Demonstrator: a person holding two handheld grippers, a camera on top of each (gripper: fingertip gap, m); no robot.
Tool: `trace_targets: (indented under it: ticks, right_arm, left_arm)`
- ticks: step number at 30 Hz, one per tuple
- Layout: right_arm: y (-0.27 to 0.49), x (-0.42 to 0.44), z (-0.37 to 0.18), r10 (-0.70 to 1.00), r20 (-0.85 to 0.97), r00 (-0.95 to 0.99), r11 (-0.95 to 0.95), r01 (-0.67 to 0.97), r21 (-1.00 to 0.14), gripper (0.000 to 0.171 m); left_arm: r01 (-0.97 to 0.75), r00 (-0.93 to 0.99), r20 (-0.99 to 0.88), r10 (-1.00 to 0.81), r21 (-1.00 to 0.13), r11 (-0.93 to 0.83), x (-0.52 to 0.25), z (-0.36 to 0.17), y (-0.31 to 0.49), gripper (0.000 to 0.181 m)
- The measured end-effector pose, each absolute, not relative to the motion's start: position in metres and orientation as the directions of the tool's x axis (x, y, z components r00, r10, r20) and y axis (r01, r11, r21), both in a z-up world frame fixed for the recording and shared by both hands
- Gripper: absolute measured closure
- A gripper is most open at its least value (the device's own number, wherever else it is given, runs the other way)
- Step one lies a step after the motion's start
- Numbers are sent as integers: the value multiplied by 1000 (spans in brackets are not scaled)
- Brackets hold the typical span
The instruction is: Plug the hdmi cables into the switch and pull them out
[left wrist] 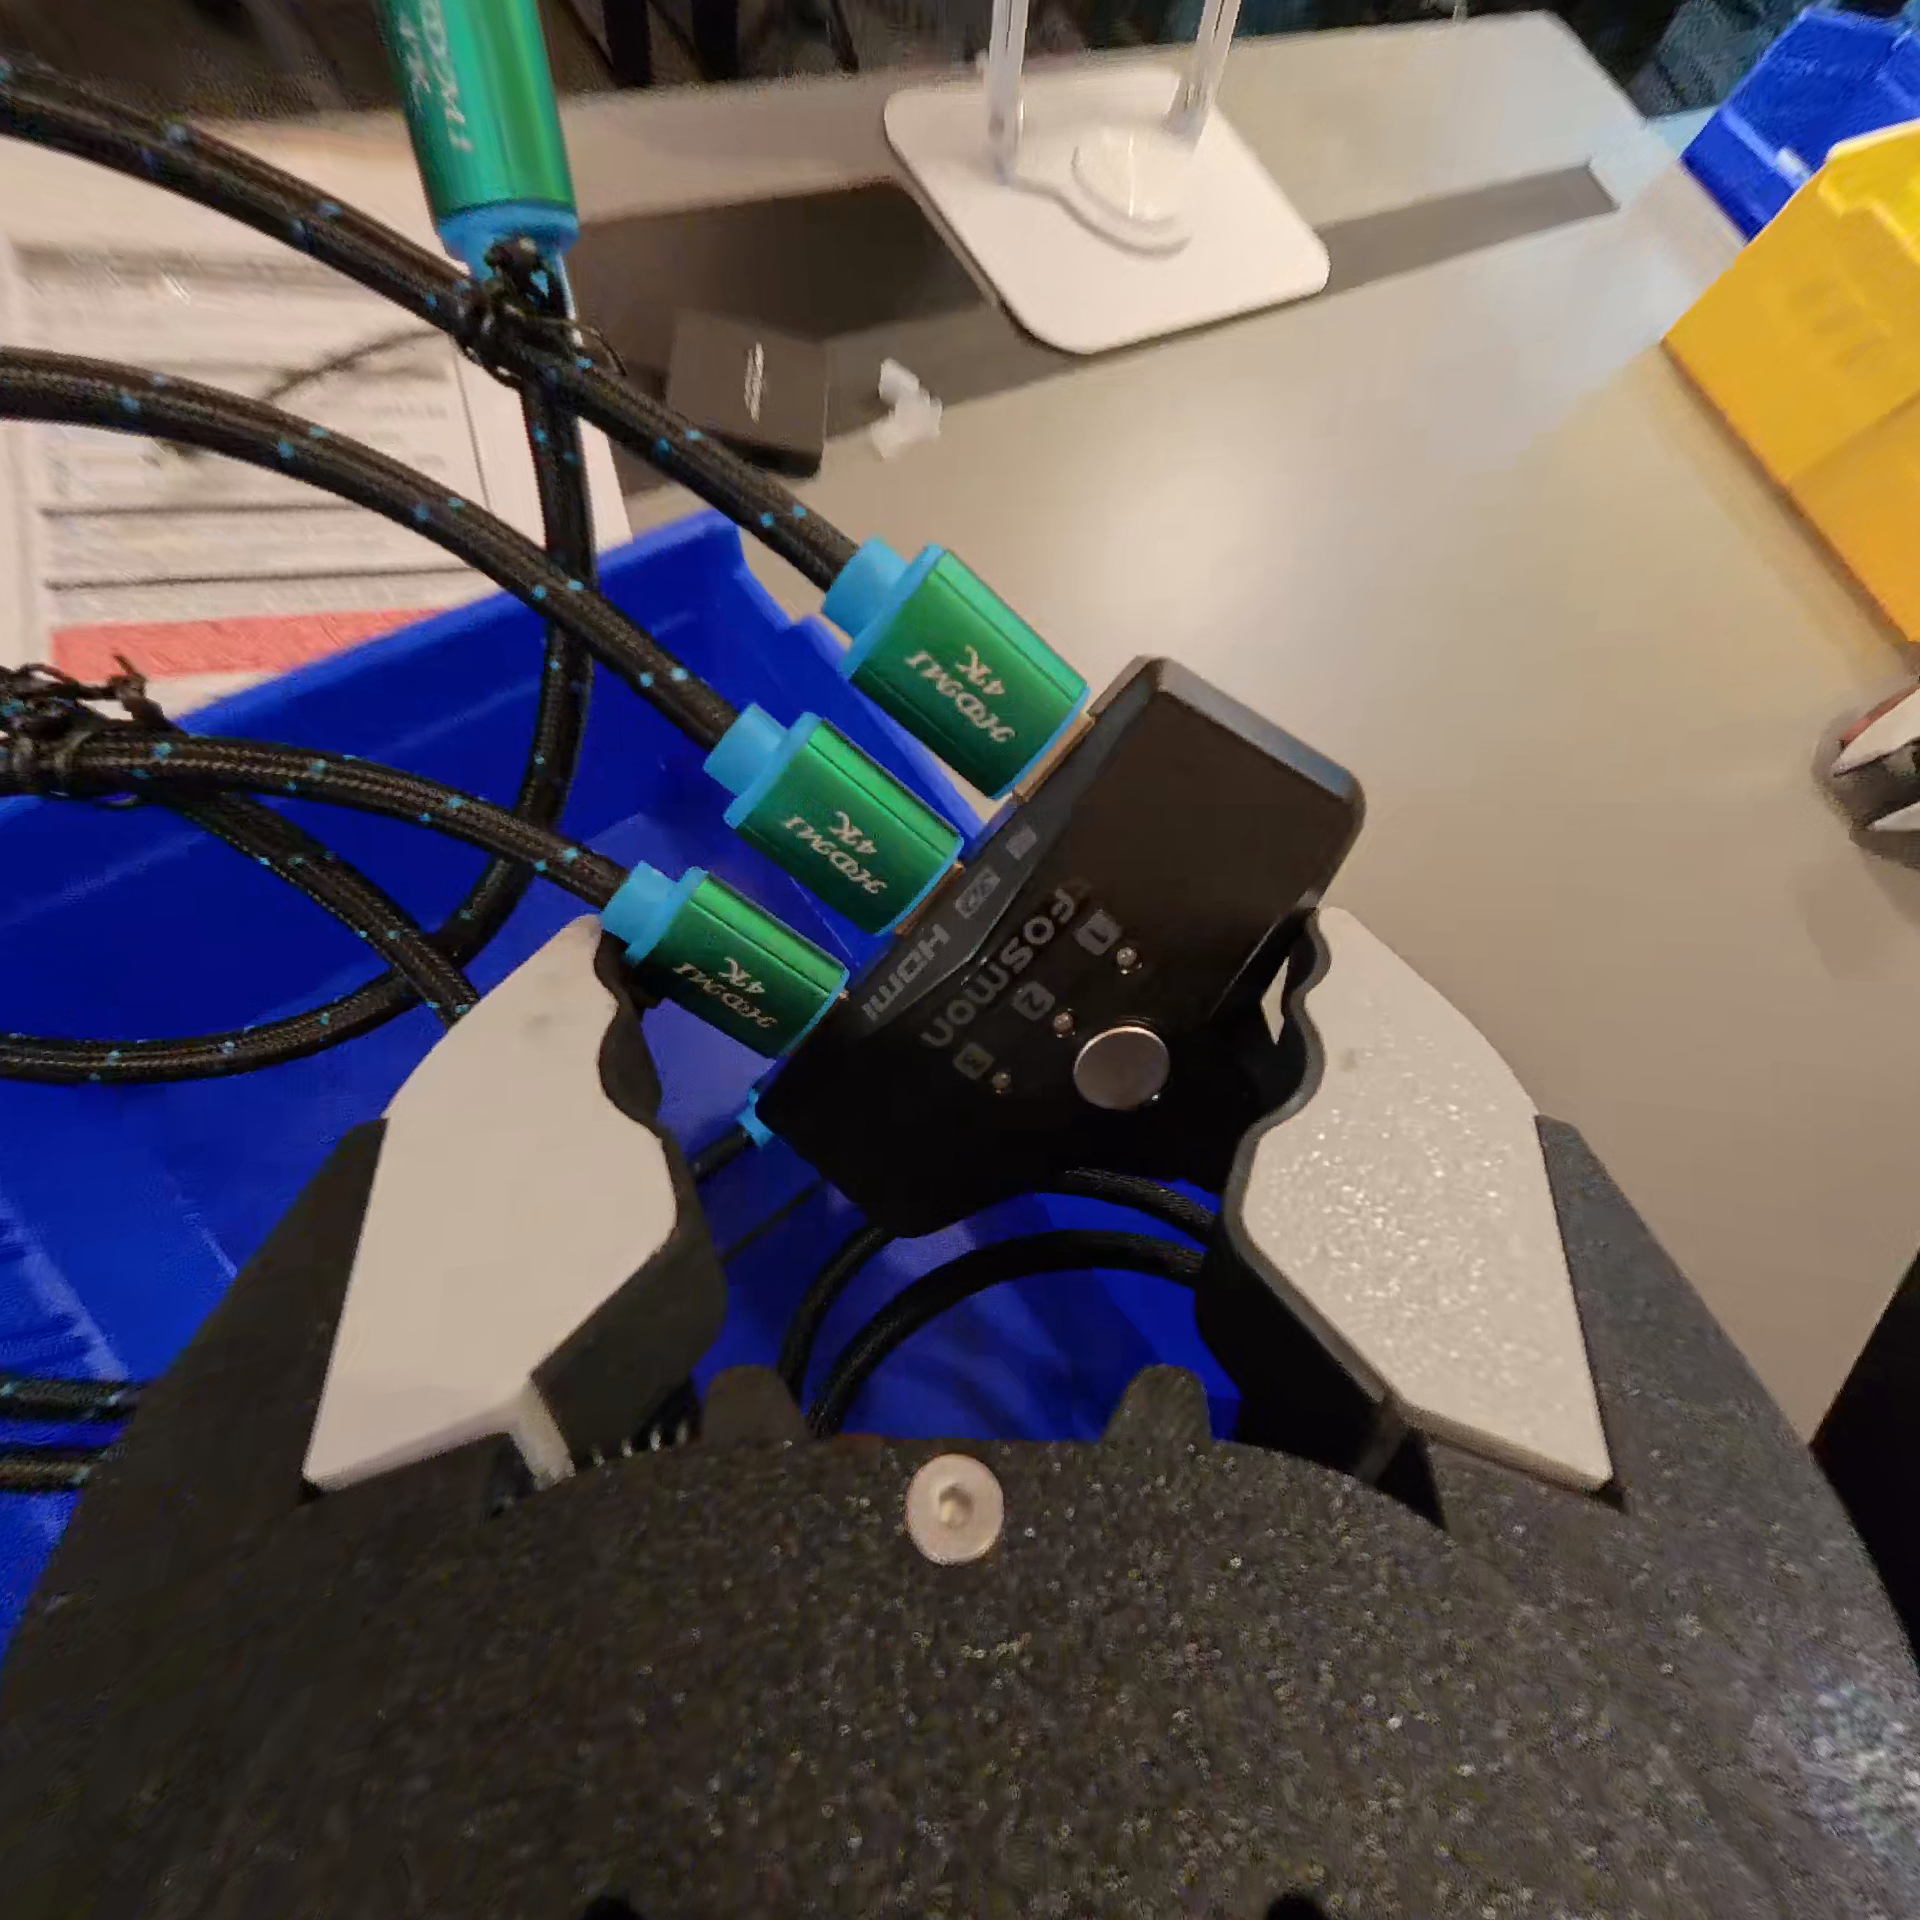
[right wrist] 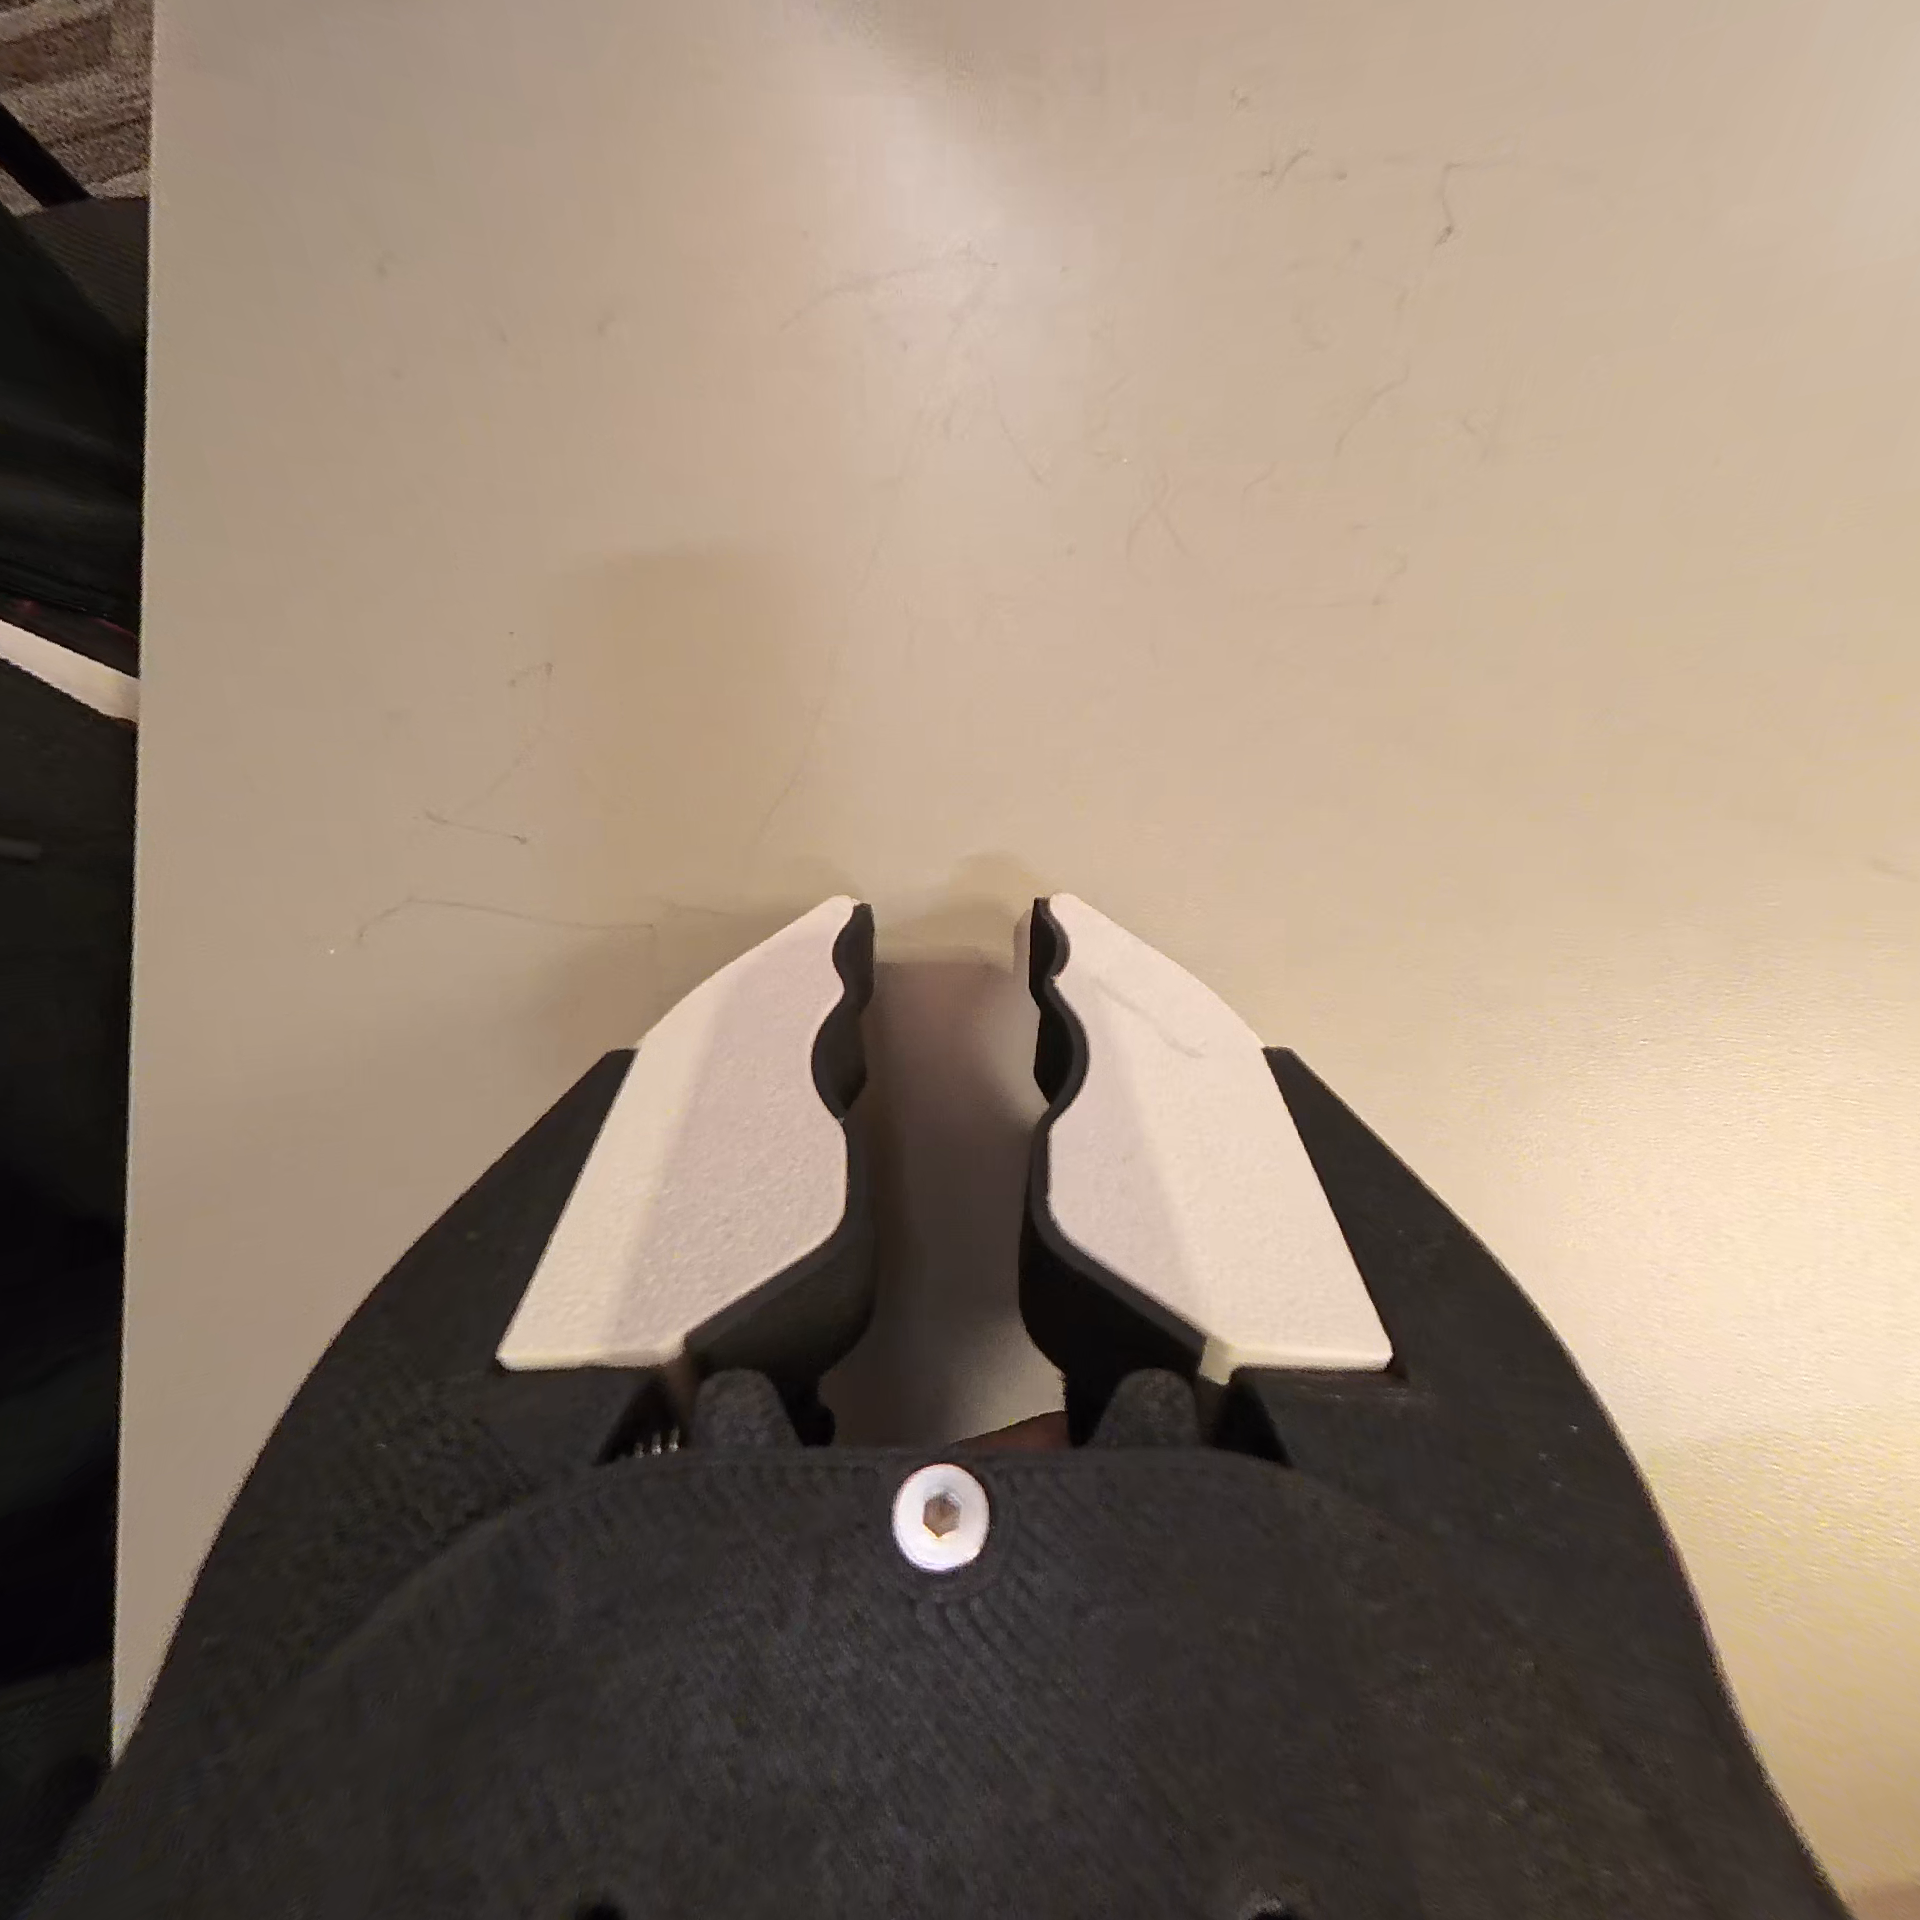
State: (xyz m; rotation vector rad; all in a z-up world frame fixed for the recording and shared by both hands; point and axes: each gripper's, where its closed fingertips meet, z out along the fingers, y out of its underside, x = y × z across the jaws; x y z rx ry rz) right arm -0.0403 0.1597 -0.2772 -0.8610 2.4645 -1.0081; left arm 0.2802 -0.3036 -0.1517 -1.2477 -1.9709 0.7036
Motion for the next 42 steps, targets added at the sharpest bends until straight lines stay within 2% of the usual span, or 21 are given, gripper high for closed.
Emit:
trace_targets:
  ticks: [5,10,16,19,23,28,29,32,33,37,38,42]
  right_arm:
    - [160,-40,-277,-651,-70,-756,558,-414,-719,141]
    - [160,-40,-277,-651,-59,-757,551,-418,-722,141]
    - [160,-39,-276,-654,-35,-756,533,-427,-731,141]
    - [160,-39,-275,-653,-40,-757,533,-421,-734,141]
    - [160,-40,-274,-650,-42,-758,530,-414,-740,140]
    - [160,-39,-273,-655,-23,-756,517,-425,-743,139]
    - [160,-39,-274,-655,-21,-755,516,-427,-743,139]
    - [159,-37,-273,-656,-22,-754,513,-424,-746,139]
    - [158,-37,-272,-656,-24,-755,512,-421,-749,139]
    - [153,-37,-275,-646,-26,-763,529,-422,-737,138]
    - [153,-37,-276,-646,-22,-763,529,-427,-733,138]
    - [152,-38,-275,-639,-16,-769,527,-423,-737,138]
  left_arm:
    - [484,-359,91,929,-833,268,292,-93,-303,64]
    - [389,-432,-101,896,-917,84,297,-2,-288,65]
    - [332,-449,-277,850,-935,-129,285,98,-243,67]
    - [354,-391,-300,870,-922,-159,260,116,-216,76]
    - [408,-261,-266,928,-902,-143,207,96,-186,78]
    - [452,-63,-127,990,-888,-85,131,21,-148,82]
    - [458,-22,-88,996,-886,-68,117,5,-140,90]
    - [412,98,27,995,-911,-16,76,-32,-122,161]
    - [417,133,80,988,-909,18,60,-48,-115,164]
    - [542,148,141,979,-840,39,6,-130,-105,156]
    - [552,169,169,971,-833,48,-3,-145,-100,161]
    - [510,210,262,942,-851,123,-33,-169,-88,164]
